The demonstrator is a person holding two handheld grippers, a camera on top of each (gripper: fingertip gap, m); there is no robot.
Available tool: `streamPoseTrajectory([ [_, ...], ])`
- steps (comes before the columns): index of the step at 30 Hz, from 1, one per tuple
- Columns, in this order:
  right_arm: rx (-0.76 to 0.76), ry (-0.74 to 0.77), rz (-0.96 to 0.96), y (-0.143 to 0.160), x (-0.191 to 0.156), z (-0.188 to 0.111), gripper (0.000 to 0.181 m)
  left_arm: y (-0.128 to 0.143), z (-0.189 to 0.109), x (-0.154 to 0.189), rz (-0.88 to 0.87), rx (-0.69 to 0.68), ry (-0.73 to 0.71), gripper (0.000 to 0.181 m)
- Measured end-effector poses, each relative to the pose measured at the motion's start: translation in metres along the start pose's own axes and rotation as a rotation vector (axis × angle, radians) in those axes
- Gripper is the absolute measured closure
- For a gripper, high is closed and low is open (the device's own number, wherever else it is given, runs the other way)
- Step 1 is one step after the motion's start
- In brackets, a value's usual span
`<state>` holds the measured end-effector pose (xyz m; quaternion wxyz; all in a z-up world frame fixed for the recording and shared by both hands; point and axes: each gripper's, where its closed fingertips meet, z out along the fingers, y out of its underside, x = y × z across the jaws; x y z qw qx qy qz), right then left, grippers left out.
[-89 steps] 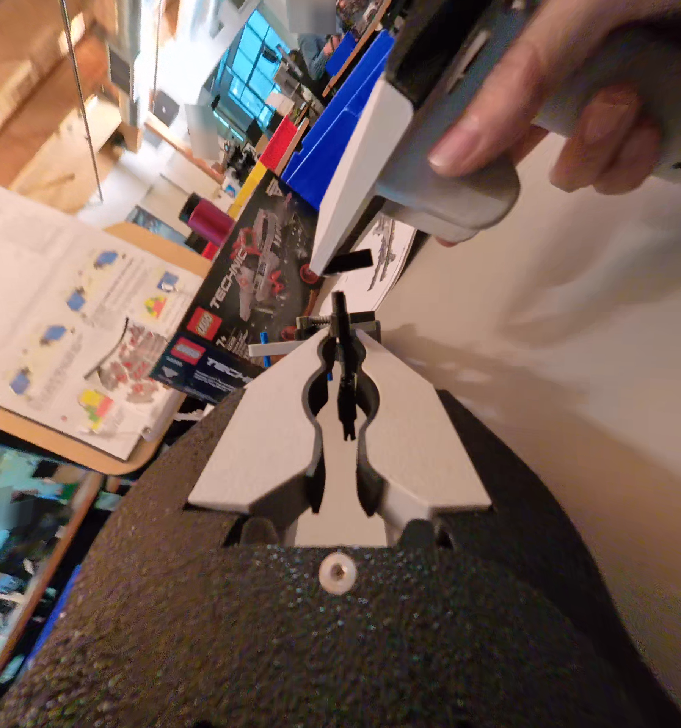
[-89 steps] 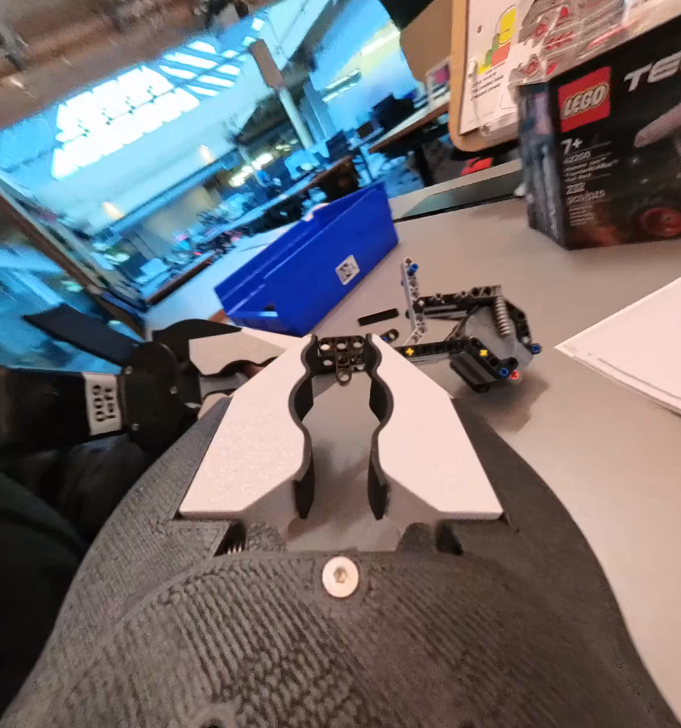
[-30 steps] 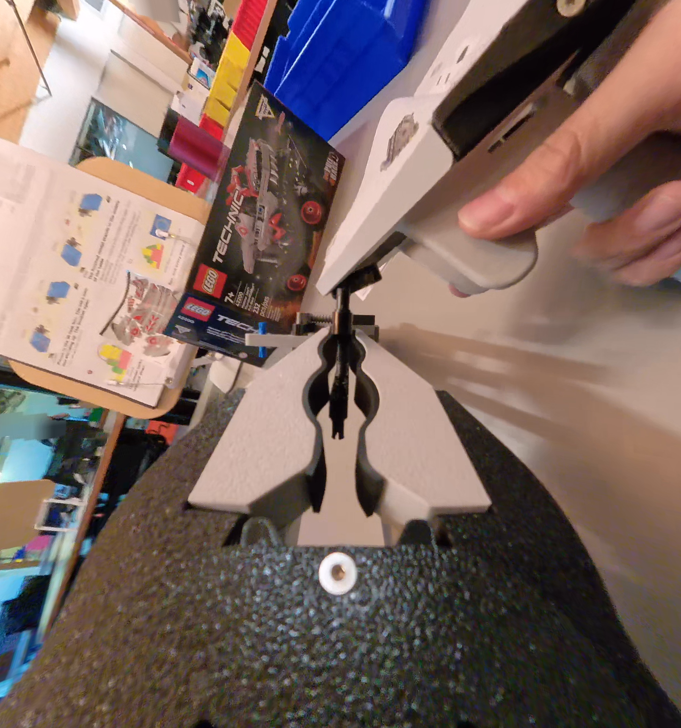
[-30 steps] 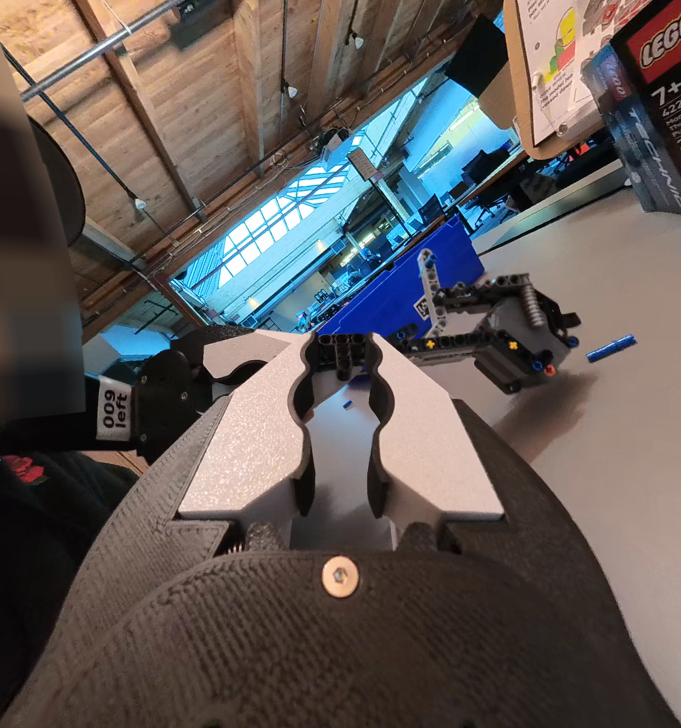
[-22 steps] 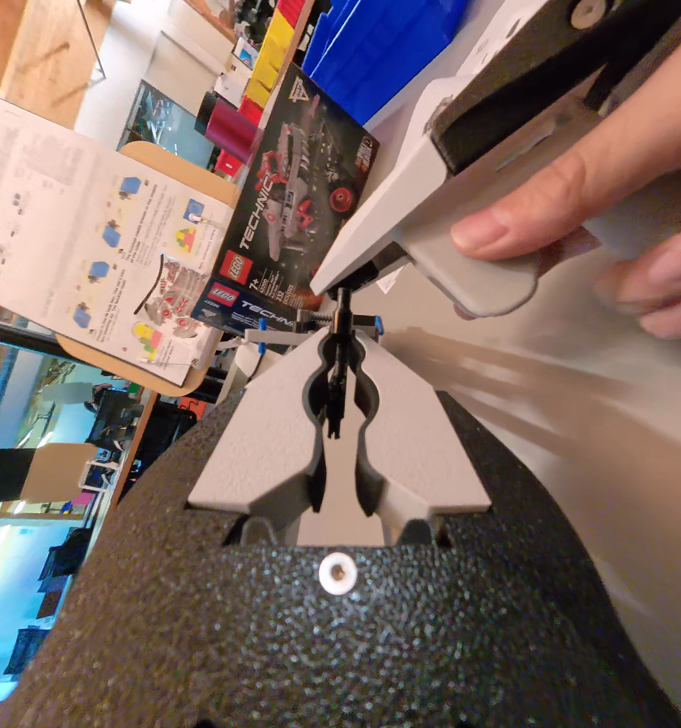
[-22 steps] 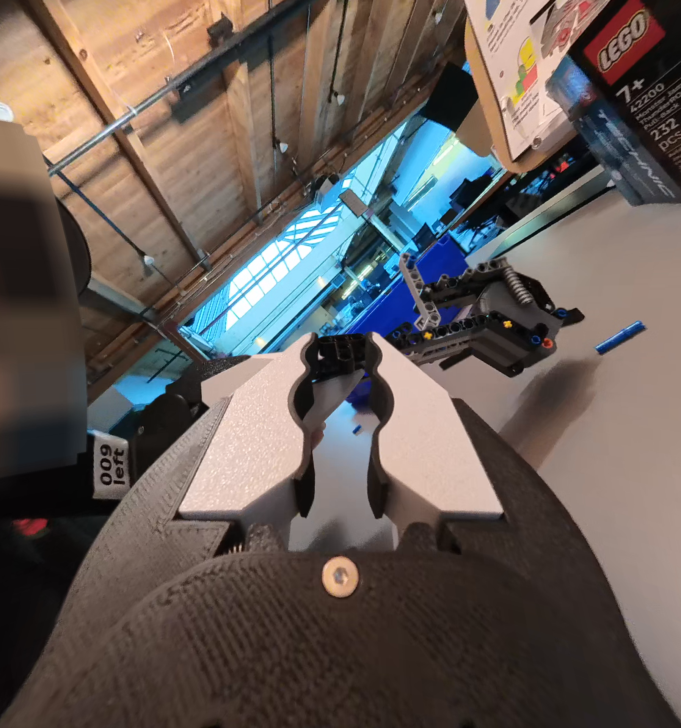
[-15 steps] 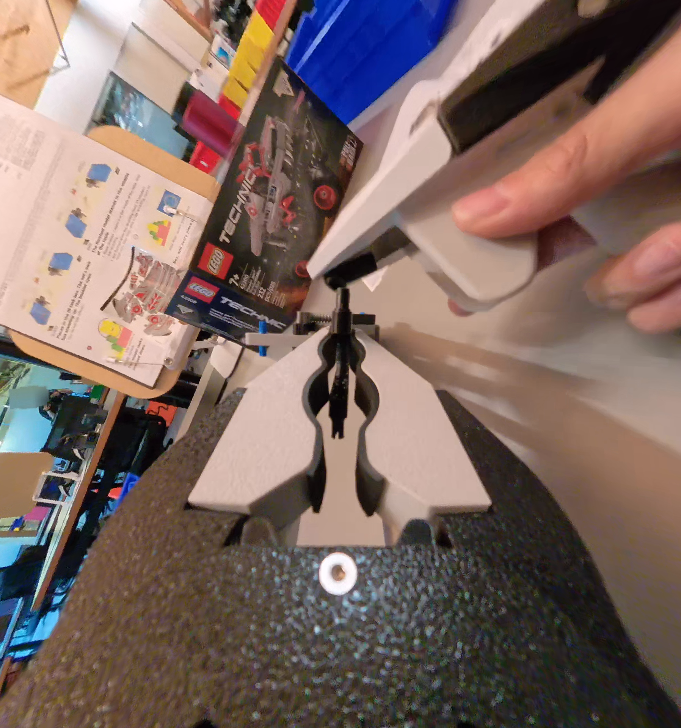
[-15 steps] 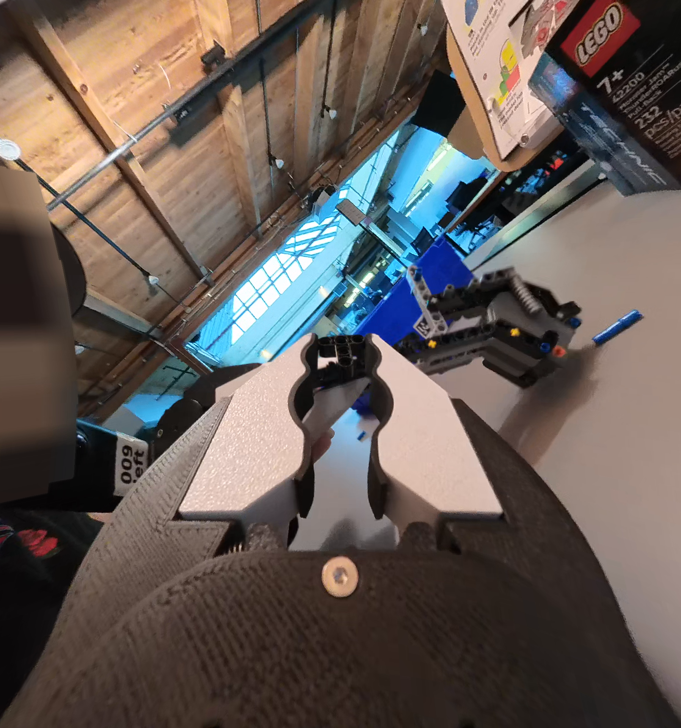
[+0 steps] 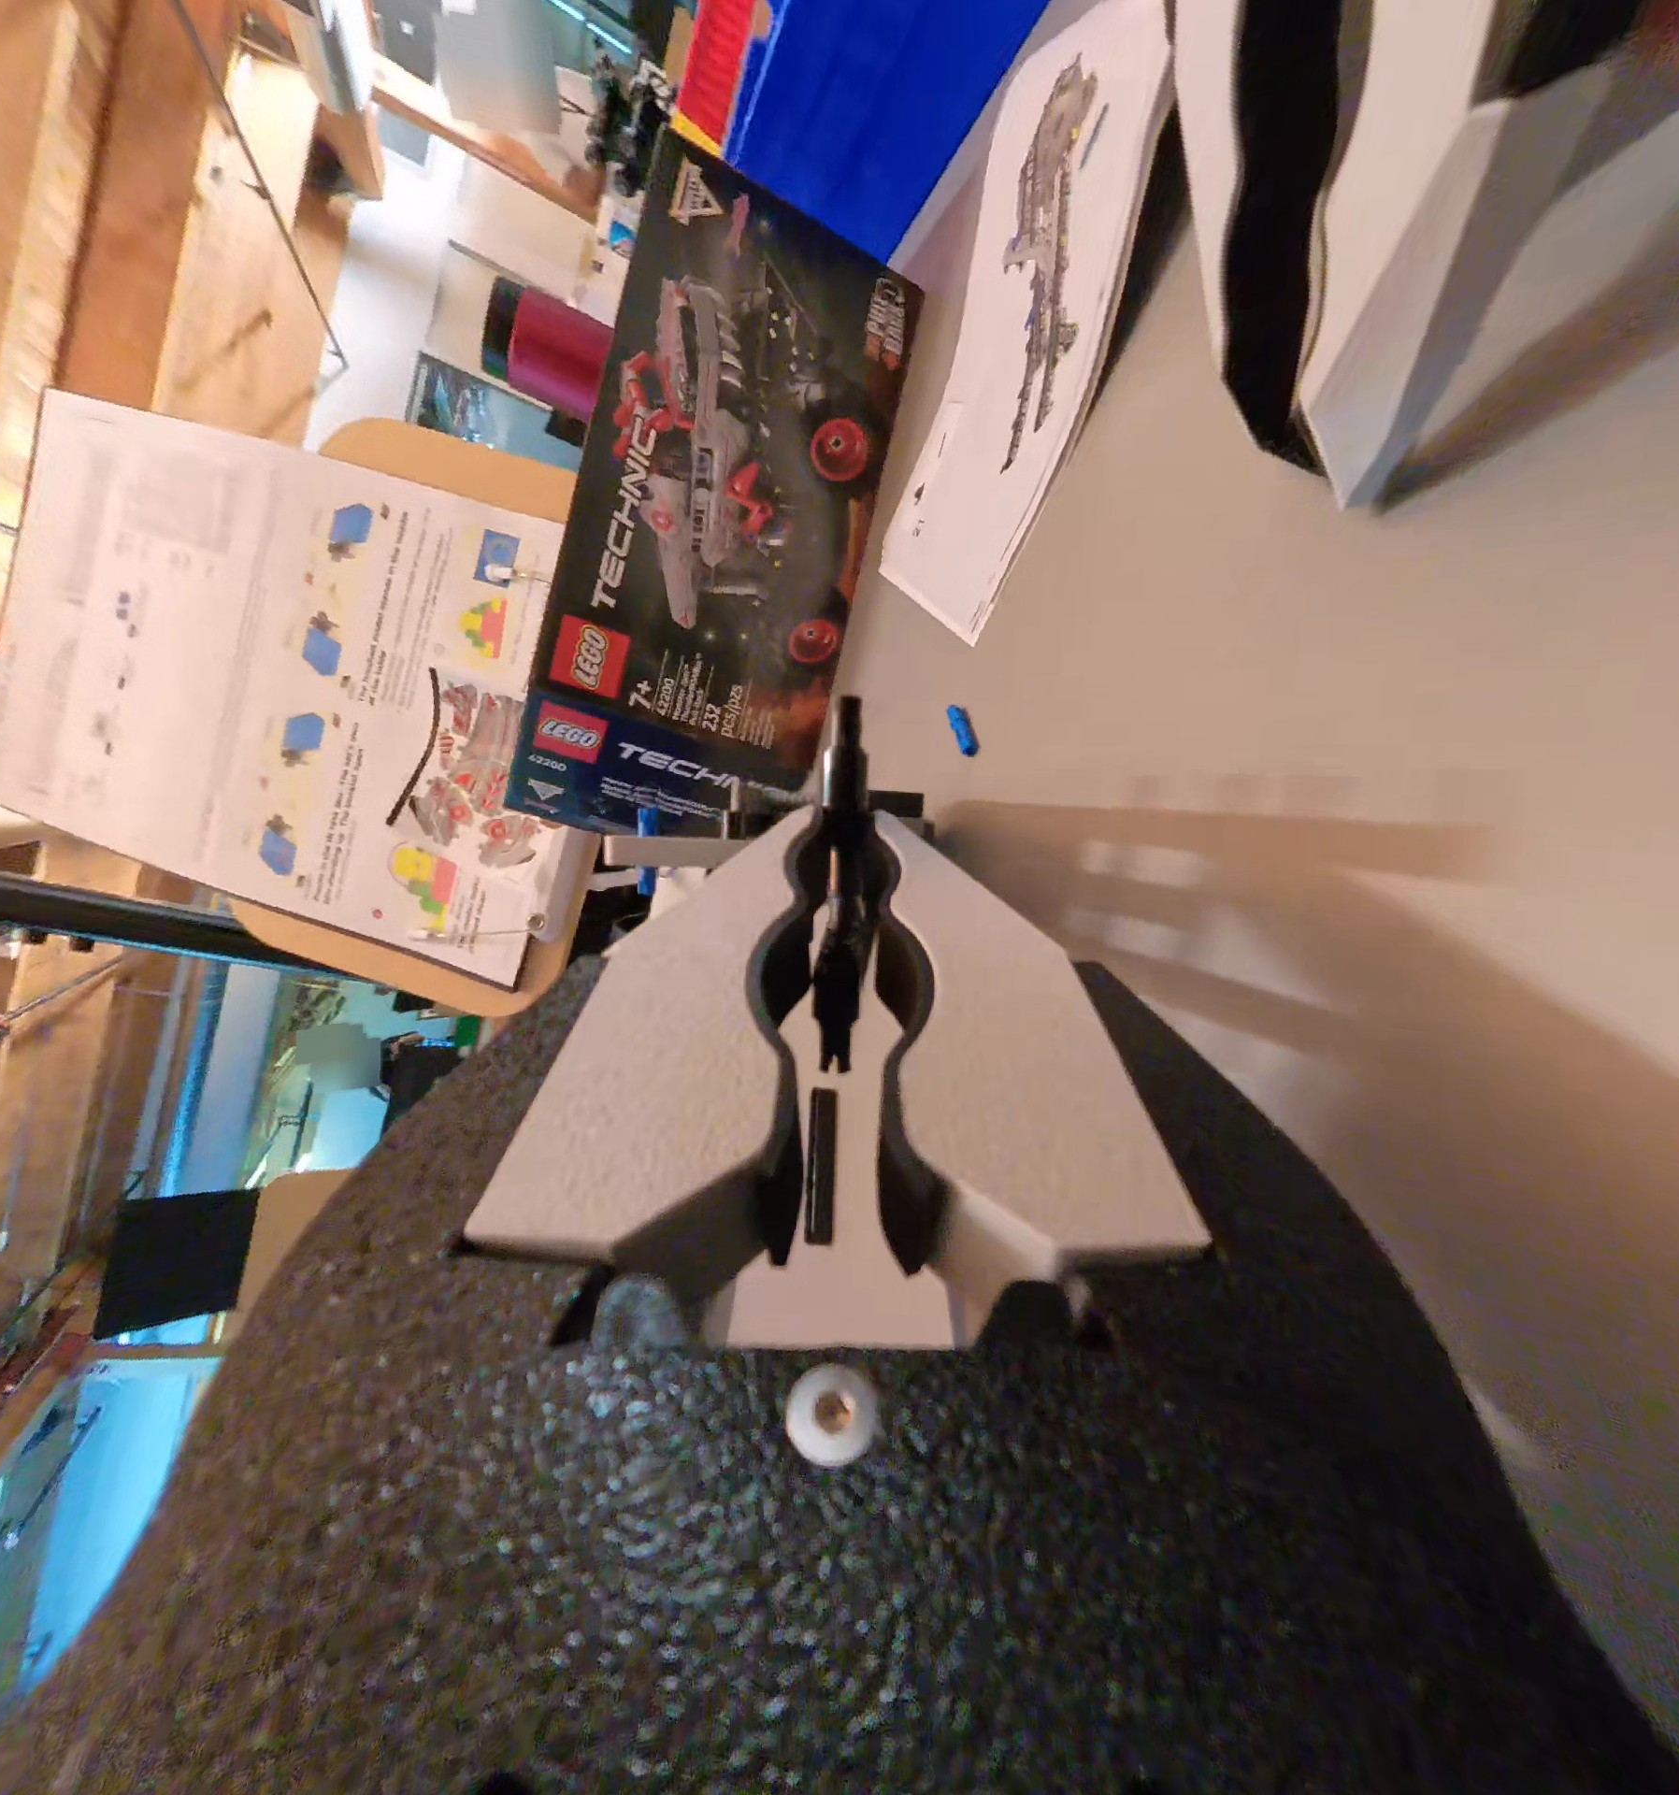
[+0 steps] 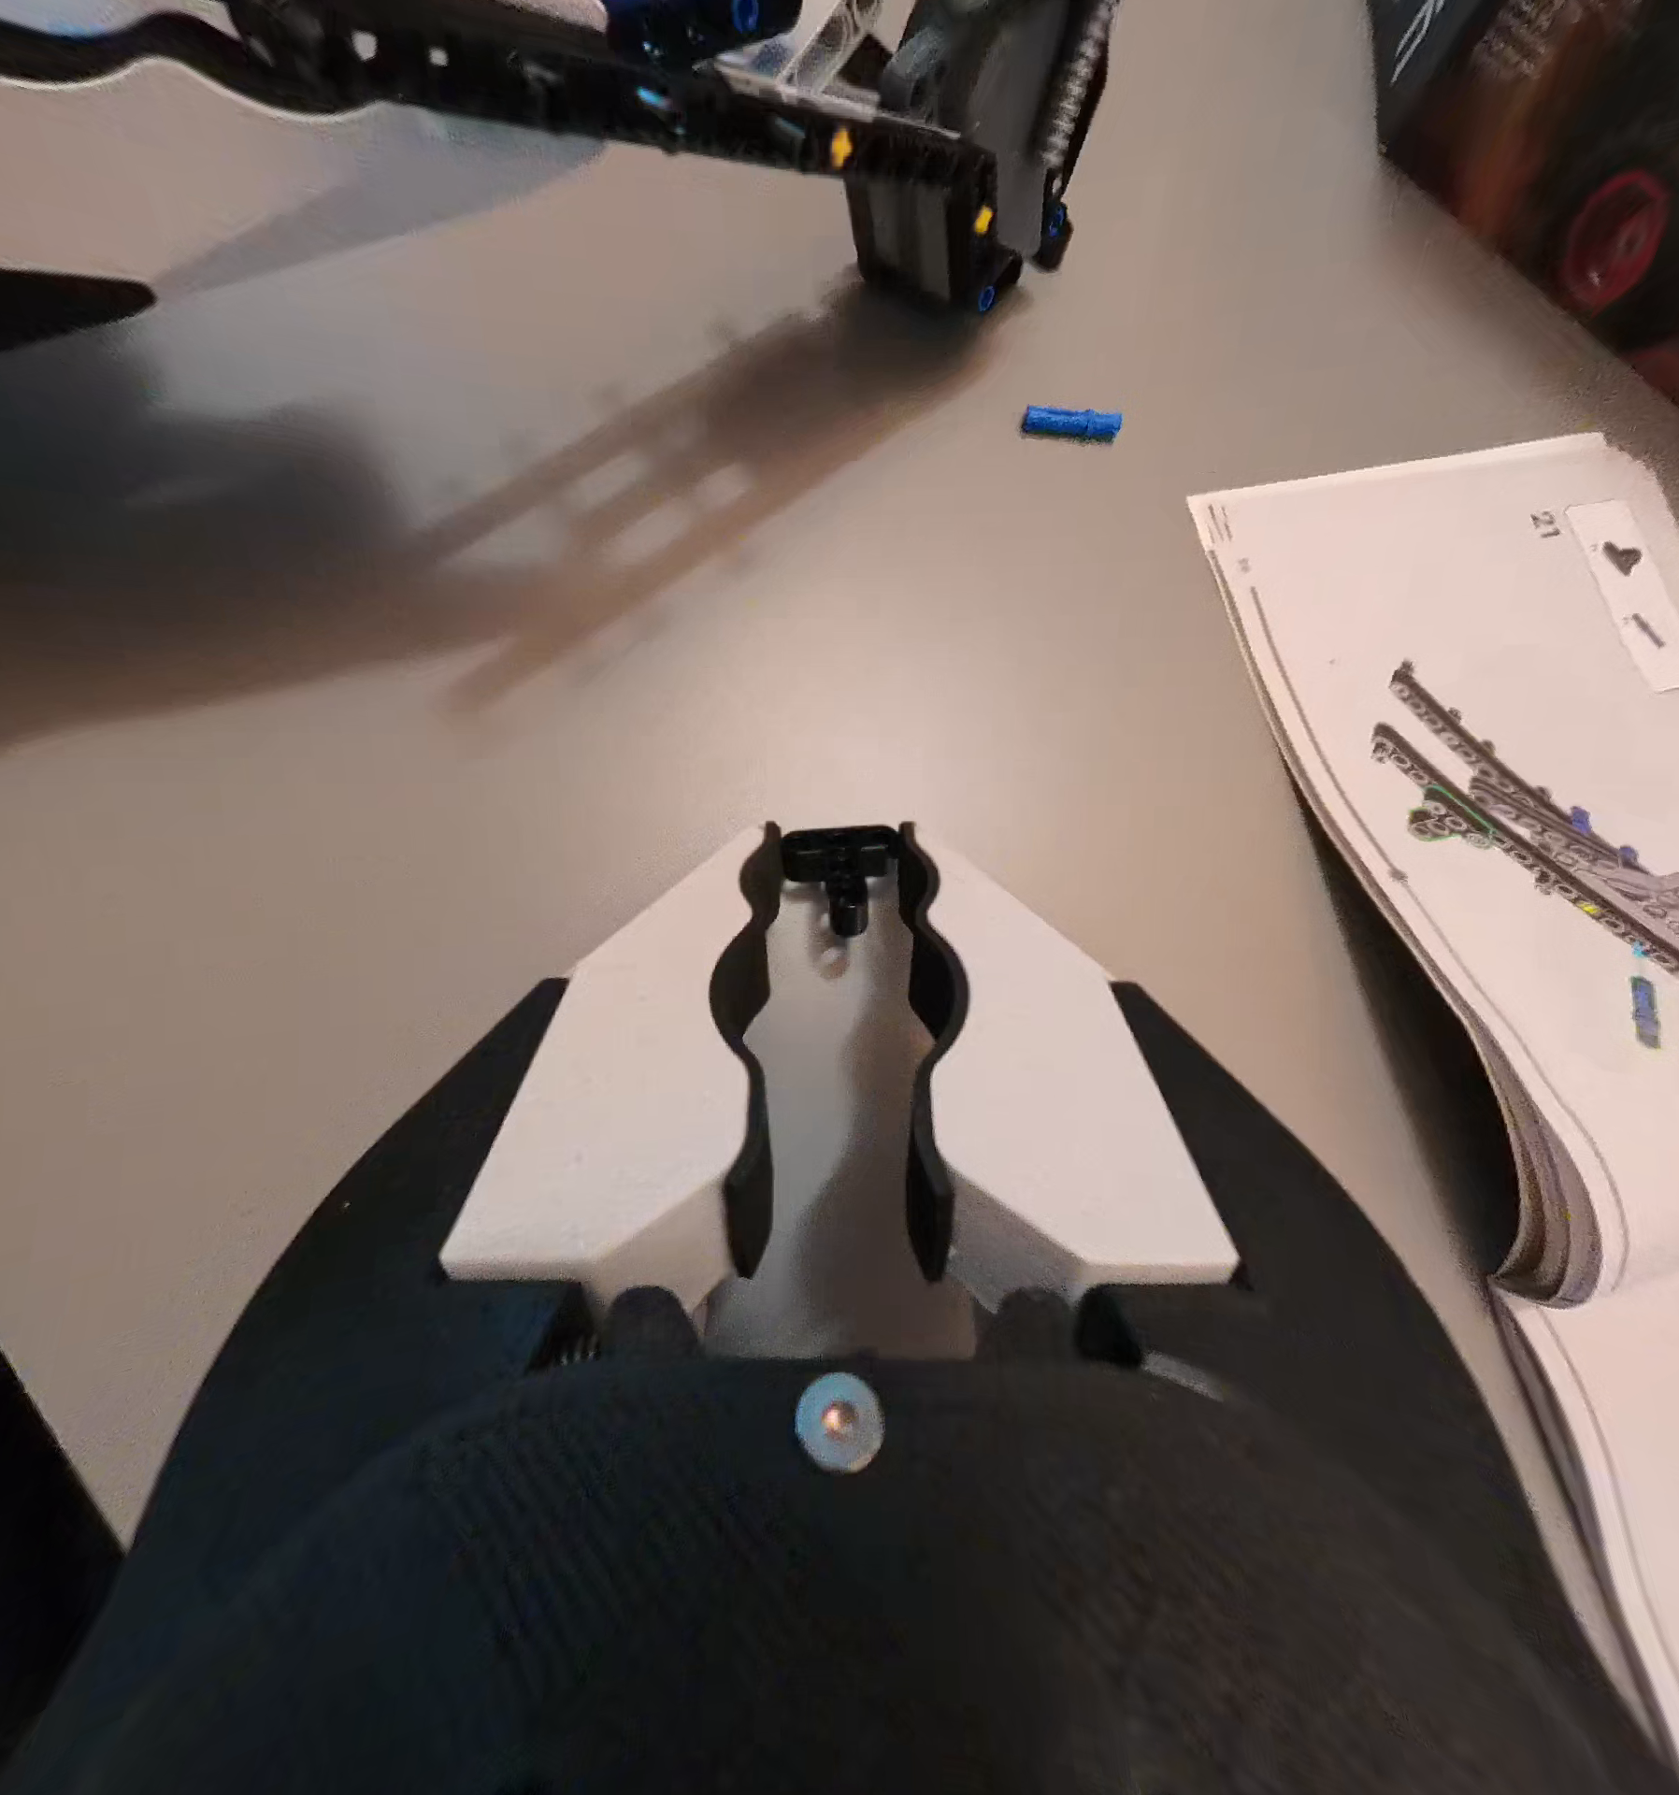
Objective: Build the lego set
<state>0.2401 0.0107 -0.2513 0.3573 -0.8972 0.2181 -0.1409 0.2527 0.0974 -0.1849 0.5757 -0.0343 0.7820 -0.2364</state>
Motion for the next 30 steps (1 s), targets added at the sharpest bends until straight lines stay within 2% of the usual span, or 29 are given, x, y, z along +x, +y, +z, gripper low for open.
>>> streamPoseTrajectory([
  [1,-0.015,-0.006,-0.005,0.001,0.0,-0.001,0.16,0.0,0.0,-0.001,-0.026,0.003,-0.004,0.178],
  [4,-0.082,-0.026,-0.025,0.008,-0.002,-0.004,0.143,0.004,-0.001,-0.006,-0.077,0.011,-0.012,0.178],
  [11,-0.269,-0.08,-0.085,0.012,0.003,-0.005,0.138,0.007,0.0,-0.006,-0.099,0.008,-0.01,0.178],
  [12,-0.284,-0.09,-0.081,0.012,0.004,-0.004,0.139,0.007,0.0,-0.006,-0.104,0.01,-0.01,0.178],
  [14,-0.32,-0.171,-0.061,0.013,-0.001,-0.004,0.15,0.007,0.0,-0.007,-0.111,0.014,-0.01,0.178],
  [16,-0.348,-0.178,-0.087,0.015,0.002,-0.005,0.16,0.007,-0.001,-0.008,-0.121,0.018,-0.009,0.178],
  [20,-0.362,-0.211,-0.097,0.016,0.002,-0.006,0.159,0.008,0.0,-0.009,-0.131,0.023,-0.007,0.178],
  [25,-0.382,-0.201,-0.159,0.022,0.007,-0.014,0.142,0.007,0.0,-0.008,-0.138,0.027,-0.005,0.178],
  [27,-0.381,-0.217,-0.162,0.024,0.007,-0.015,0.16,0.007,0.0,-0.009,-0.143,0.029,-0.004,0.178],
  [30,-0.358,-0.237,-0.161,0.022,0.005,-0.012,0.165,0.007,0.001,-0.009,-0.145,0.031,-0.003,0.178],
])
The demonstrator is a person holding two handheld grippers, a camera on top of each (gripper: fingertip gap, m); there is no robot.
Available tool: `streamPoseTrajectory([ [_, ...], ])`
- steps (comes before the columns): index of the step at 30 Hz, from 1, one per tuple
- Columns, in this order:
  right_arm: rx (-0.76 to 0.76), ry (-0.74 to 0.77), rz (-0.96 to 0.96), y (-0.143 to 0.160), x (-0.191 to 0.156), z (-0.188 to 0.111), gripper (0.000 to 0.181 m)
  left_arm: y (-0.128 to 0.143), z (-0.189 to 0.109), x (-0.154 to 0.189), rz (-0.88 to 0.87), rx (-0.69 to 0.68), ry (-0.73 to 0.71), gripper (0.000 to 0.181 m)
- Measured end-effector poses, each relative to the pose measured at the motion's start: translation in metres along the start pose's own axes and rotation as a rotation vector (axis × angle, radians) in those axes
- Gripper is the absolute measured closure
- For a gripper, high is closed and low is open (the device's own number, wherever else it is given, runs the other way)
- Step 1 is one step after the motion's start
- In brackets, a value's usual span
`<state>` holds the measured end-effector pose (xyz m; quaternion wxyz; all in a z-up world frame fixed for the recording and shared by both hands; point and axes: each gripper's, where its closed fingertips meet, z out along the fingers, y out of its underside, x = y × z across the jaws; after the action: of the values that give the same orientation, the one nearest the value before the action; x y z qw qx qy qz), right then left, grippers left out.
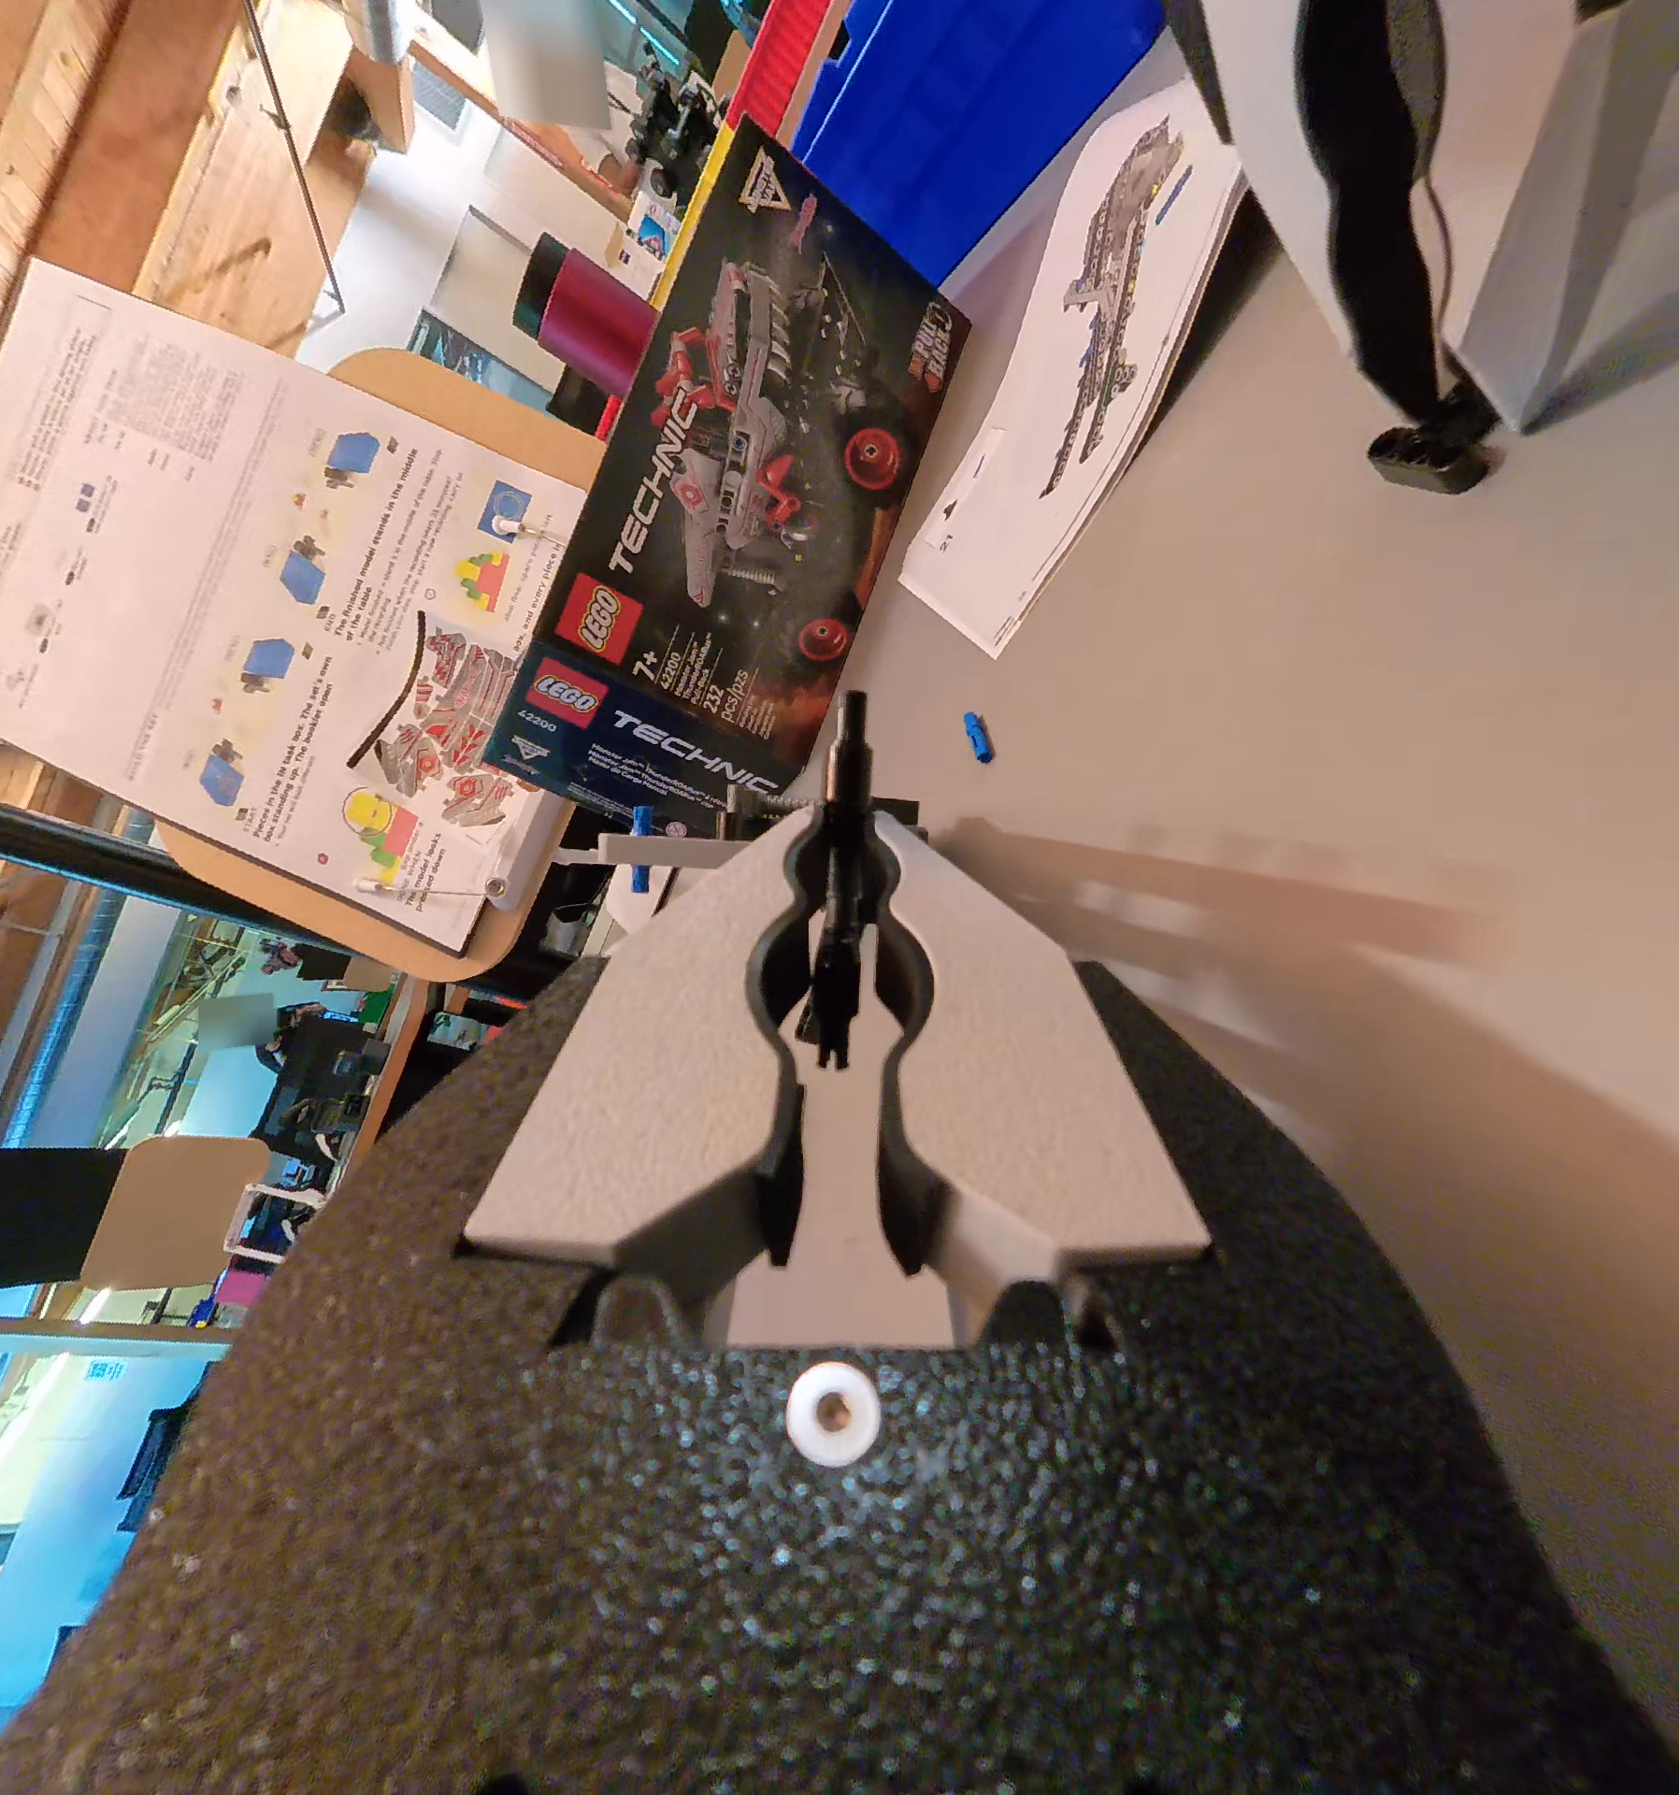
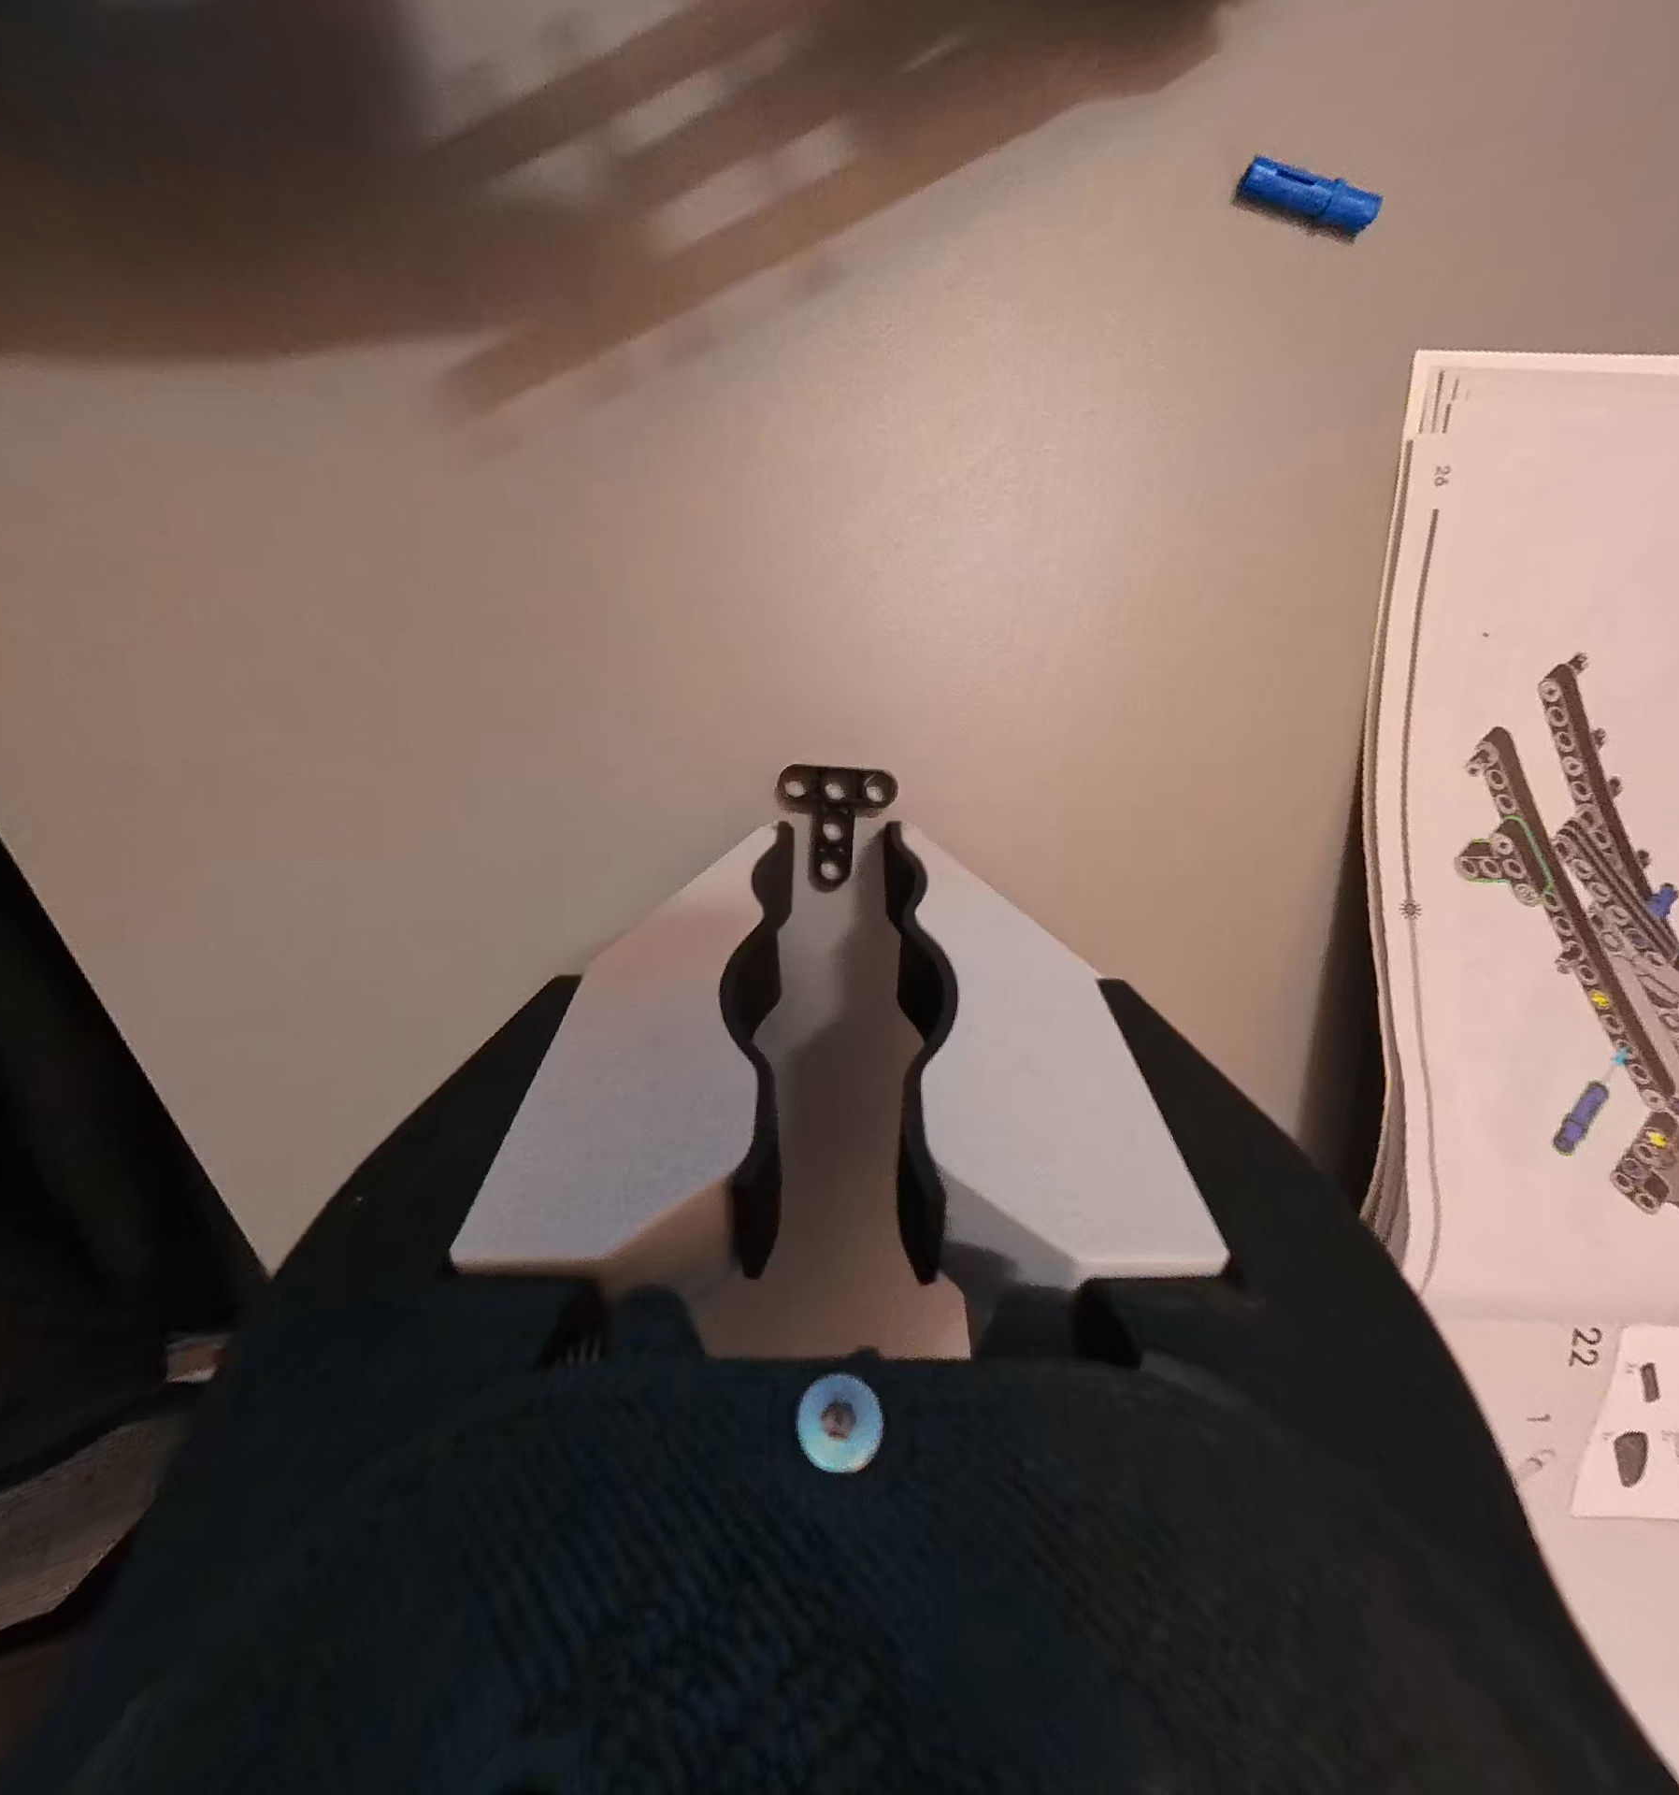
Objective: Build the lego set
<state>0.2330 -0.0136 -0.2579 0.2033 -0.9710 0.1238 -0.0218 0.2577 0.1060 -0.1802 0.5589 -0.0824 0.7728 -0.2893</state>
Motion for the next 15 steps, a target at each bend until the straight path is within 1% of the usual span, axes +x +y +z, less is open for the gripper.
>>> streamPoseTrajectory([
  [1,0.002,0.007,-0.009,-0.001,0.001,0.0,0.167,0.0,0.0,0.0,0.0,0.0,0.001,0.178],
  [3,0.002,-0.005,-0.032,-0.001,-0.002,0.002,0.177,0.0,0.0,0.0,0.0,0.0,0.0,0.178],
  [6,0.017,0.005,-0.068,-0.006,-0.003,0.003,0.177,-0.001,0.001,0.001,-0.007,0.003,0.004,0.178],
  [9,0.092,-0.024,-0.077,-0.017,-0.013,0.008,0.177,0.0,0.001,0.0,-0.01,0.003,0.0,0.178],
  [11,0.113,-0.009,-0.044,-0.019,-0.011,0.009,0.176,0.001,0.001,-0.002,-0.006,0.001,-0.013,0.178],
  [12,0.15,0.034,-0.03,-0.024,-0.006,0.007,0.176,0.001,0.0,-0.004,0.002,-0.001,-0.024,0.178],
  [13,0.248,0.048,0.018,-0.036,-0.004,0.002,0.176,0.001,0.0,-0.005,0.013,-0.001,-0.035,0.178],
  [15,0.569,-0.049,0.176,-0.079,-0.011,-0.022,0.176,-0.002,-0.002,-0.007,0.034,0.01,-0.049,0.178],
])
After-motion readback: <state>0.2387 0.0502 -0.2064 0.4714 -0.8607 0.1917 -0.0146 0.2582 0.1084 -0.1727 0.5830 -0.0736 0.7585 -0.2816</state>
